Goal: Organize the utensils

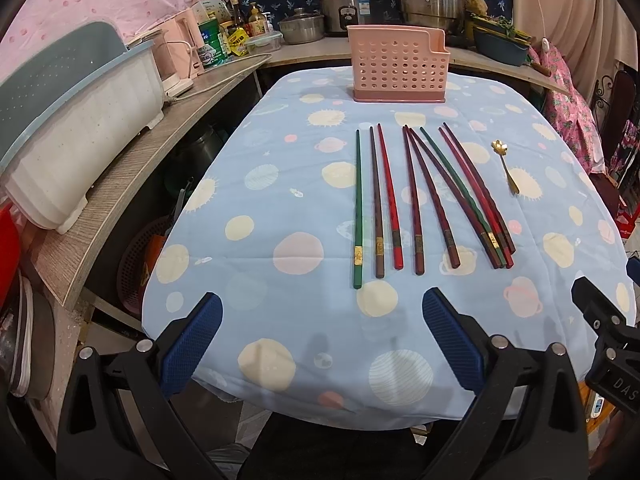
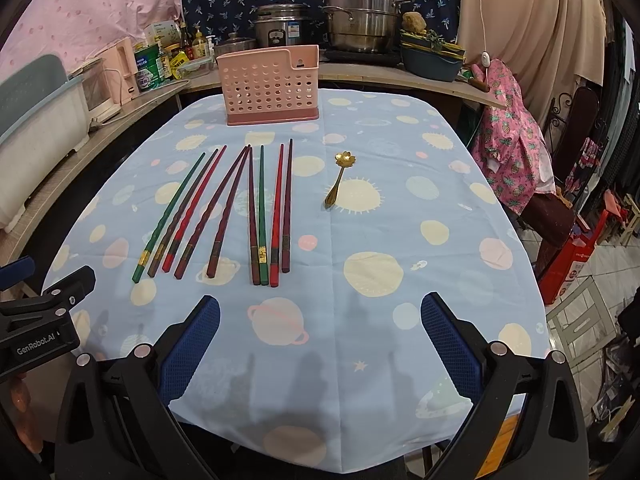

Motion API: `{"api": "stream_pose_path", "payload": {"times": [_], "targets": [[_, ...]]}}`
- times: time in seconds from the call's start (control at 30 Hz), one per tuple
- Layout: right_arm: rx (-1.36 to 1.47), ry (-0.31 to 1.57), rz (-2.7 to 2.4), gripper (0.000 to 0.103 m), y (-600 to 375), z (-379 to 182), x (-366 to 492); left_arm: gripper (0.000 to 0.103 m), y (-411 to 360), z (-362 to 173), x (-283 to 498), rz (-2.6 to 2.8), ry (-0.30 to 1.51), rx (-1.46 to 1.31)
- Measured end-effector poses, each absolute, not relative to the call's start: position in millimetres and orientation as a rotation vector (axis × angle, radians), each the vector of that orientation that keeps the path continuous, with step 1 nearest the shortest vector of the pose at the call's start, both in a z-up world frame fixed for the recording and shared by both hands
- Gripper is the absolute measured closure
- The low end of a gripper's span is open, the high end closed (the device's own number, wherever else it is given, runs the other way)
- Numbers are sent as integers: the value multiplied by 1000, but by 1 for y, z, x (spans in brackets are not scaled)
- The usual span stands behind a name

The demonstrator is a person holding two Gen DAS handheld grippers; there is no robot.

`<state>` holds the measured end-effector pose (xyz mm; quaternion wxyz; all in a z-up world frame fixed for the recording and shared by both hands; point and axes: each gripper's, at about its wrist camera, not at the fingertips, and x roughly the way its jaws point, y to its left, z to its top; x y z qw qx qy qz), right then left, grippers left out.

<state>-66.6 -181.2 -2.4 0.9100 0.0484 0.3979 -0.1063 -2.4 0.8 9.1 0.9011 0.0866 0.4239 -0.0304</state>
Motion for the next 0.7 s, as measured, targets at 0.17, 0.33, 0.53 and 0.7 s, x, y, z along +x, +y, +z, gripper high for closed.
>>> {"api": "stream_pose_path", "payload": {"times": [0.17, 0.33, 0.53, 0.7], "targets": [[99, 823, -219, 6, -181, -2, -66, 8, 0, 9, -3, -63, 878, 180], [97, 822, -221, 6, -181, -3, -66, 8, 0, 8, -3, -64, 879, 178], [96, 822, -221, 6, -182, -3, -66, 8, 0, 7, -3, -62, 880, 180], [96, 822, -225, 6, -182, -3, -67, 8, 0, 6, -4, -64, 880, 181]]}}
